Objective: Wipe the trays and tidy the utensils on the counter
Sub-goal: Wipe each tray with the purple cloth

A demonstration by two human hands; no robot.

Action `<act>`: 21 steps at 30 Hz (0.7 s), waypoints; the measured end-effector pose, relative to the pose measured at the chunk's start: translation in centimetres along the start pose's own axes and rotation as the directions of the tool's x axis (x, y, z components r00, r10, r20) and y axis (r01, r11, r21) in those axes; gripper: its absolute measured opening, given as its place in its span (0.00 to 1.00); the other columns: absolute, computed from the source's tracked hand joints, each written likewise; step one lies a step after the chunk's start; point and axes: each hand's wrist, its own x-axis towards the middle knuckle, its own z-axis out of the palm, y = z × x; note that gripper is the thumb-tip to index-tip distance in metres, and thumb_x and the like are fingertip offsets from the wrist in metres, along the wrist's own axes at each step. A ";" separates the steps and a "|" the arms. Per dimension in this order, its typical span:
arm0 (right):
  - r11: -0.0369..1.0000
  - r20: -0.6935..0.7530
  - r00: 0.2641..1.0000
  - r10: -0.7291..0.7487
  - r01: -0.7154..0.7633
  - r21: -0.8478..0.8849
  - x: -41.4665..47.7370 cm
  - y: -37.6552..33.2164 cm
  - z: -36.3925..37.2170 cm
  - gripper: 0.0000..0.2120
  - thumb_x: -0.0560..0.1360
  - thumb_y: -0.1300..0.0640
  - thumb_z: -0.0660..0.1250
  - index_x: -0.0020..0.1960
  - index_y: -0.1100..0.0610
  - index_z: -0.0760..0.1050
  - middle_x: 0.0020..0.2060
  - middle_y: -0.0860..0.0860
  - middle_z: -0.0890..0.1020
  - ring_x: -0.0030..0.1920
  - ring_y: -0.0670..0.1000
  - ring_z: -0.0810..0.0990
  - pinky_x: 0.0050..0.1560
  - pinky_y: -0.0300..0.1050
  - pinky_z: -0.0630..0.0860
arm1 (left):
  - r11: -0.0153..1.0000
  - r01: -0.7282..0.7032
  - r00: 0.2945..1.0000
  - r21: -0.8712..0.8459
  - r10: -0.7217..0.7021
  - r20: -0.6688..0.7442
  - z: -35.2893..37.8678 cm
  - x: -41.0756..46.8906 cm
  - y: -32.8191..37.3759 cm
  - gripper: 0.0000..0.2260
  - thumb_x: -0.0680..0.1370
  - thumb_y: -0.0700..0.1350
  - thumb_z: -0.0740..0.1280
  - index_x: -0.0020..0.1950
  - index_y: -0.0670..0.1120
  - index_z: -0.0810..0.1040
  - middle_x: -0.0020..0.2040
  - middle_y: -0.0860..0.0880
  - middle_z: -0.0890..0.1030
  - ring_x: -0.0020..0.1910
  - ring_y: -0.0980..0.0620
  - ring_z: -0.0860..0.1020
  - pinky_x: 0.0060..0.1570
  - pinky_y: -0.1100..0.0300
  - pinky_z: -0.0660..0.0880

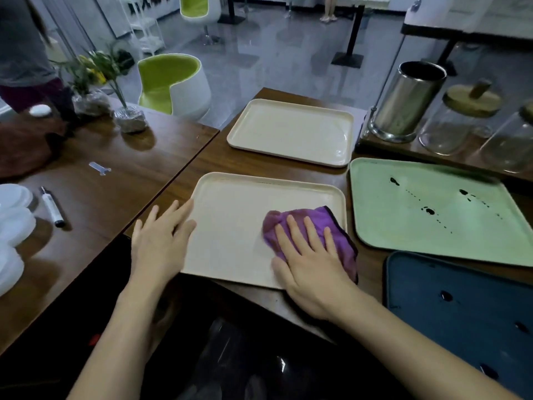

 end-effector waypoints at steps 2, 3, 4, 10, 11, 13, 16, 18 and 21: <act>0.996 -0.026 0.996 0.085 -0.084 0.036 0.9 0.6 0.0 0.38 0.74 0.37 0.29 0.82 0.48 0.37 0.81 0.49 0.37 0.80 0.57 0.33 0.77 0.63 0.33 | 0.999 0.004 0.999 0.045 -0.006 0.031 0.4 0.4 -0.2 0.23 0.86 0.53 0.56 0.82 0.56 0.62 0.81 0.52 0.63 0.83 0.48 0.50 0.80 0.42 0.42; 0.993 -0.042 0.993 0.110 -0.109 0.043 1.6 0.8 -0.1 0.37 0.75 0.37 0.31 0.82 0.48 0.38 0.81 0.50 0.38 0.80 0.58 0.35 0.77 0.63 0.33 | 0.998 0.003 0.999 0.060 -0.006 0.046 0.5 0.5 -0.3 0.22 0.87 0.52 0.54 0.82 0.54 0.61 0.82 0.52 0.62 0.83 0.49 0.48 0.80 0.41 0.41; 0.990 -0.059 0.989 0.135 -0.132 0.049 2.4 1.2 -0.4 0.36 0.76 0.38 0.33 0.82 0.49 0.39 0.82 0.50 0.40 0.80 0.59 0.36 0.77 0.63 0.34 | 0.998 -0.003 0.998 0.058 0.000 0.058 0.6 0.6 -0.3 0.22 0.87 0.51 0.53 0.82 0.54 0.63 0.82 0.54 0.61 0.83 0.50 0.47 0.80 0.41 0.40; 0.979 -0.137 0.970 0.198 -0.190 0.069 7.8 1.4 -2.0 0.28 0.83 0.47 0.45 0.82 0.49 0.46 0.82 0.50 0.47 0.81 0.58 0.44 0.78 0.62 0.40 | 1.000 -0.028 0.996 0.012 0.026 0.082 0.3 0.6 -0.3 0.21 0.87 0.50 0.53 0.81 0.53 0.65 0.81 0.59 0.61 0.83 0.52 0.46 0.80 0.43 0.36; 0.984 -0.152 0.973 0.174 -0.166 0.066 8.4 0.3 -1.9 0.28 0.83 0.48 0.45 0.82 0.49 0.47 0.82 0.50 0.48 0.81 0.58 0.45 0.79 0.61 0.41 | 1.000 -0.027 0.996 0.005 0.027 0.083 0.2 0.6 -0.3 0.21 0.87 0.50 0.53 0.81 0.53 0.65 0.81 0.59 0.61 0.83 0.52 0.46 0.79 0.44 0.36; 0.994 -0.161 0.982 0.095 -0.083 0.076 10.1 -2.7 -1.6 0.28 0.83 0.48 0.46 0.82 0.49 0.48 0.82 0.49 0.49 0.81 0.57 0.46 0.79 0.60 0.41 | 1.000 -0.031 0.996 -0.001 0.031 0.084 0.1 0.6 -0.2 0.21 0.87 0.50 0.54 0.81 0.54 0.65 0.81 0.59 0.61 0.83 0.52 0.46 0.79 0.43 0.36; 0.996 -0.152 0.987 -0.044 0.055 0.071 13.6 -8.0 -1.6 0.28 0.83 0.48 0.47 0.82 0.51 0.50 0.82 0.50 0.51 0.81 0.58 0.47 0.79 0.59 0.42 | 0.999 -0.041 0.995 0.008 0.040 0.089 0.0 0.6 -0.3 0.21 0.87 0.51 0.54 0.81 0.53 0.64 0.81 0.58 0.62 0.83 0.51 0.48 0.79 0.42 0.37; 0.994 -0.150 0.986 -0.074 0.086 0.073 14.9 -10.1 -1.6 0.28 0.84 0.47 0.48 0.82 0.52 0.50 0.82 0.51 0.51 0.81 0.58 0.47 0.79 0.58 0.42 | 0.999 -0.040 0.996 0.014 0.039 0.081 0.0 0.6 -0.5 0.22 0.87 0.51 0.54 0.81 0.53 0.64 0.81 0.58 0.62 0.83 0.50 0.48 0.79 0.42 0.38; 0.993 -0.172 0.980 -0.104 0.111 0.031 15.1 -9.7 -1.4 0.28 0.84 0.48 0.48 0.82 0.52 0.50 0.82 0.51 0.53 0.81 0.56 0.49 0.79 0.57 0.45 | 1.000 -0.023 0.999 0.021 0.022 0.050 0.3 0.5 -0.3 0.22 0.87 0.50 0.54 0.81 0.52 0.64 0.81 0.58 0.63 0.83 0.51 0.50 0.79 0.43 0.39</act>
